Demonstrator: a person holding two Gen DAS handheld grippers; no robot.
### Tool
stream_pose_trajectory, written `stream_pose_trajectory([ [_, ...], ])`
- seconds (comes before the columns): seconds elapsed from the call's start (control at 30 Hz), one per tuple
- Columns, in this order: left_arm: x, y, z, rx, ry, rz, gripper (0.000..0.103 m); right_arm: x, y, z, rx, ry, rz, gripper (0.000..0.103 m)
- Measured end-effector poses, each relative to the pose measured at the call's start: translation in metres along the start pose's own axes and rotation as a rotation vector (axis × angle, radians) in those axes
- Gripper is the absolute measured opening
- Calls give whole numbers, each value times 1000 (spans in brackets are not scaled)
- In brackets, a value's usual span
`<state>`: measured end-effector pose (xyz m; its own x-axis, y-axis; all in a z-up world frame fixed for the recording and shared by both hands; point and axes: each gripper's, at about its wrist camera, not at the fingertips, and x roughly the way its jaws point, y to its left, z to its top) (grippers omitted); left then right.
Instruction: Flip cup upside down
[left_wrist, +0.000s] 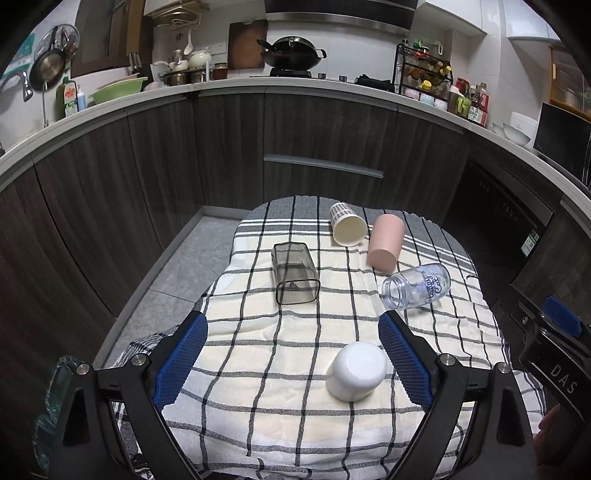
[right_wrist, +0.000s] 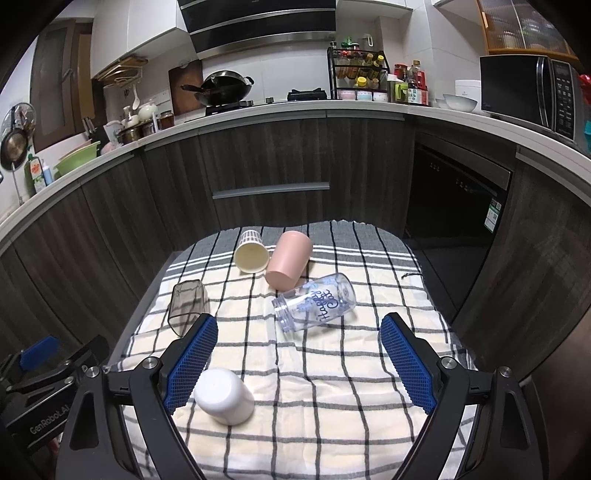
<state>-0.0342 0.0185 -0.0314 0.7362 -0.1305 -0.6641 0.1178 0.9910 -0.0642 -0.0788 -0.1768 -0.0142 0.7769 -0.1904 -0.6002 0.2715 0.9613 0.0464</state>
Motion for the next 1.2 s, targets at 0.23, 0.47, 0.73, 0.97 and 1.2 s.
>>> stream_pose_trajectory([
  [0.23,-2,0,1,3,-4,3,95,0,0,0,-1,-1,0,90],
  [0.47,-8,-2,3,19,-32,15,95,-4,1,1,0,-10,3,90],
  [0.73,-10,-3,3,18,-41,24,95,-5,2,1,0,-15,5,90],
  [0.97,-11,-3,5,22,-52,27,95,-6,2,2,-2,-17,6,90],
  [1.2,-12,-3,5,21,-53,27,96,-7,2,1,-3,-18,6,90],
])
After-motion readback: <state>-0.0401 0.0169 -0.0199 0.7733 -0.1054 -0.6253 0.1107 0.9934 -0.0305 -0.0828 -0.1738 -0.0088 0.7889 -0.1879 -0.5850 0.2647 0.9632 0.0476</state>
